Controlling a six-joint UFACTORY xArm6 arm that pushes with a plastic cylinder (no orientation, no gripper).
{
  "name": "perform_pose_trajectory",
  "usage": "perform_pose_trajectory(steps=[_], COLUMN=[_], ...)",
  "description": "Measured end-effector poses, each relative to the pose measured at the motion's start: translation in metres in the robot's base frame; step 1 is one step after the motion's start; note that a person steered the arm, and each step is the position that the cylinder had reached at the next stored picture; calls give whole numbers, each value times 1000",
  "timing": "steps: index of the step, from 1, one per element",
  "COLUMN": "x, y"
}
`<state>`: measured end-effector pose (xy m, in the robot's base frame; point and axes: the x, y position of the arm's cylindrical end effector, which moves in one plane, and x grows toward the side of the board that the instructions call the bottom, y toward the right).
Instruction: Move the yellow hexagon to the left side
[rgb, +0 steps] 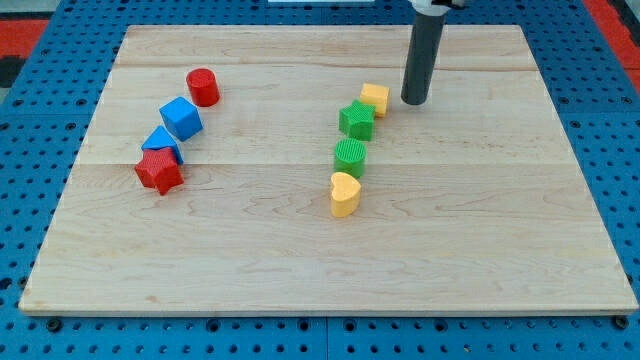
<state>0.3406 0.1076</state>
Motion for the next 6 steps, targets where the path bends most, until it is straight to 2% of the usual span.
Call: perform_pose_trajectory(steps=[1, 2, 3, 4, 6], x=[-45, -46, -49, -13, -7], y=[-40, -75, -17, 36, -104])
